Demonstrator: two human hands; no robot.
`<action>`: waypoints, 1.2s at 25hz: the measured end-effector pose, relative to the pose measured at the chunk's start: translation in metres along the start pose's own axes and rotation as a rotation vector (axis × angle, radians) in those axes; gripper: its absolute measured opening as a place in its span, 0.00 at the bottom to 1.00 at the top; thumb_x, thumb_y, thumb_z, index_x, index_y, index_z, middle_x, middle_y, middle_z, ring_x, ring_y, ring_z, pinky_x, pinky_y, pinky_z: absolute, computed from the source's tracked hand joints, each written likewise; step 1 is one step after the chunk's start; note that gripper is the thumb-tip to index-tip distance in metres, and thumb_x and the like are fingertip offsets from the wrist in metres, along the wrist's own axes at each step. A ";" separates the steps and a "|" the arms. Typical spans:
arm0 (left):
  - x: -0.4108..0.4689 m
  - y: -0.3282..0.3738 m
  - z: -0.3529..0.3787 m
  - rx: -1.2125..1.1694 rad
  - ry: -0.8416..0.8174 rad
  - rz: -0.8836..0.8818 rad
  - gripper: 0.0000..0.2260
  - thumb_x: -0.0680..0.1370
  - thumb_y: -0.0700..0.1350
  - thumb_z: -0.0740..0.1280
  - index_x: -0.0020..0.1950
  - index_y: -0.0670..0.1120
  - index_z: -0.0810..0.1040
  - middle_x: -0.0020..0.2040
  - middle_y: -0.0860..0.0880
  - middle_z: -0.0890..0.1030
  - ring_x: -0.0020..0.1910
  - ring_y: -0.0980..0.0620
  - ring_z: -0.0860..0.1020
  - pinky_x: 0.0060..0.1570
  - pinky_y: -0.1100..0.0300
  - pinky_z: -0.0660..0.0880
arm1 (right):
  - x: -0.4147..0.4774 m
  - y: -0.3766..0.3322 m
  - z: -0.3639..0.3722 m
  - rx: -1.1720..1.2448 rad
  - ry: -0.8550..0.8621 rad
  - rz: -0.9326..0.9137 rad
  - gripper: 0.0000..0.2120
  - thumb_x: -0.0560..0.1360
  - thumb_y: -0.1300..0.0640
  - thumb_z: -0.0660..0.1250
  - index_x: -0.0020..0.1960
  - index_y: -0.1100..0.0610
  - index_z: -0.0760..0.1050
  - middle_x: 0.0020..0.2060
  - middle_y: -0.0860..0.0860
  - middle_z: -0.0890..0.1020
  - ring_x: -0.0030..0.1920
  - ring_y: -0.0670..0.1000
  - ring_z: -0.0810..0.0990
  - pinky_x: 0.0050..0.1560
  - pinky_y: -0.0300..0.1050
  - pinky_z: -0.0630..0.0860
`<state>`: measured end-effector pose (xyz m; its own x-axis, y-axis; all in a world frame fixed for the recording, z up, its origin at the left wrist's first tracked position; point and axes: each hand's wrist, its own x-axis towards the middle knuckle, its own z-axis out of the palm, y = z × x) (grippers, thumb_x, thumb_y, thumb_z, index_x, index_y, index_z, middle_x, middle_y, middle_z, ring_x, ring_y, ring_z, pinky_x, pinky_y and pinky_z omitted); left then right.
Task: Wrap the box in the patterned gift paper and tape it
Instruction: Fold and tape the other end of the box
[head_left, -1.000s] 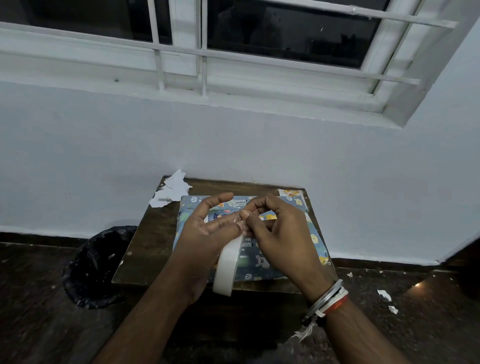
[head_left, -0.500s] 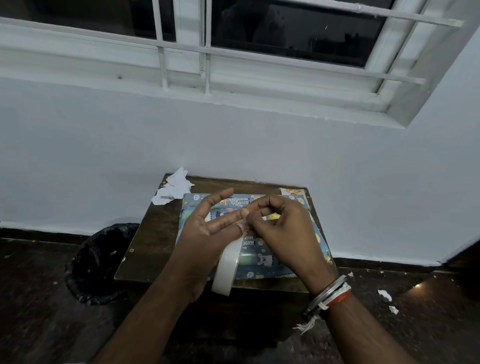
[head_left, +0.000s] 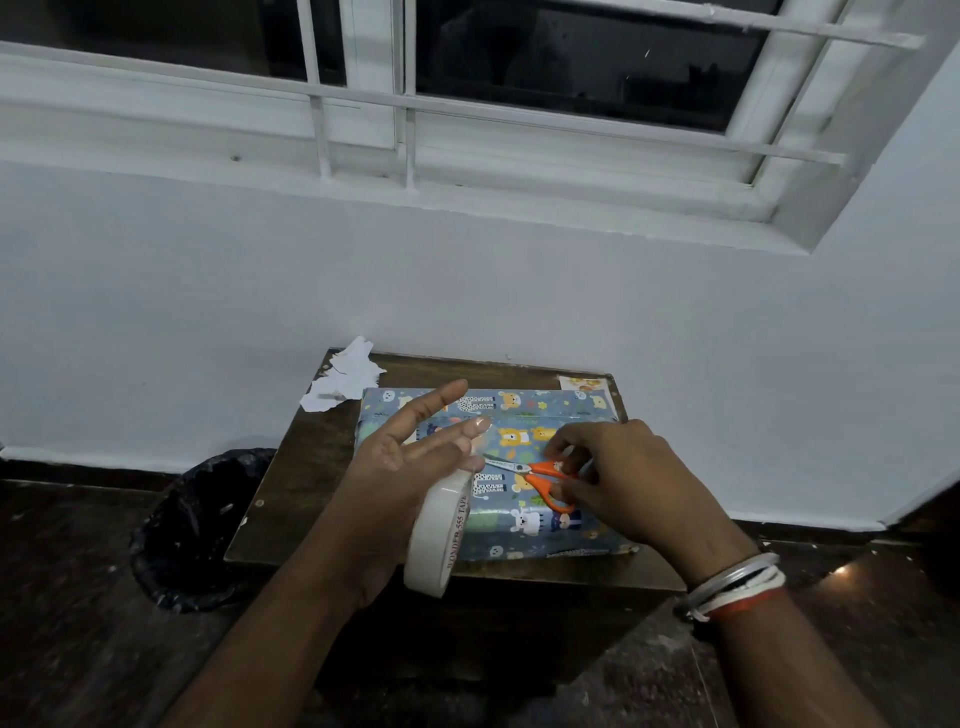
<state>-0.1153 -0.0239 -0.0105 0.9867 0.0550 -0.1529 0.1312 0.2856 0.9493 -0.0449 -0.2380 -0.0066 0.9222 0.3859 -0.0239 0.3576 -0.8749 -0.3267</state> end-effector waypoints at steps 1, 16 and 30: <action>0.000 0.000 0.000 -0.006 -0.008 0.004 0.28 0.64 0.49 0.77 0.64 0.60 0.80 0.57 0.49 0.87 0.50 0.48 0.85 0.63 0.46 0.76 | 0.002 -0.002 0.001 -0.038 -0.003 -0.024 0.14 0.76 0.47 0.74 0.61 0.45 0.81 0.50 0.46 0.86 0.49 0.47 0.82 0.46 0.37 0.75; 0.002 0.004 -0.013 -0.057 -0.075 -0.051 0.16 0.77 0.34 0.67 0.60 0.49 0.85 0.53 0.47 0.87 0.40 0.55 0.82 0.48 0.62 0.80 | -0.014 0.009 -0.016 0.739 -0.488 -0.201 0.19 0.76 0.40 0.71 0.50 0.57 0.85 0.36 0.53 0.86 0.29 0.56 0.67 0.28 0.47 0.62; 0.005 -0.004 -0.011 0.026 -0.163 -0.128 0.16 0.77 0.30 0.67 0.60 0.45 0.85 0.56 0.44 0.87 0.41 0.53 0.83 0.43 0.65 0.80 | -0.013 -0.002 -0.015 0.806 -0.664 -0.301 0.08 0.79 0.59 0.70 0.45 0.50 0.85 0.35 0.53 0.85 0.35 0.46 0.81 0.44 0.34 0.74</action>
<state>-0.1122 -0.0141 -0.0177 0.9640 -0.1363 -0.2284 0.2569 0.2555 0.9320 -0.0552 -0.2458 0.0083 0.4625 0.8457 -0.2664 0.1305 -0.3621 -0.9229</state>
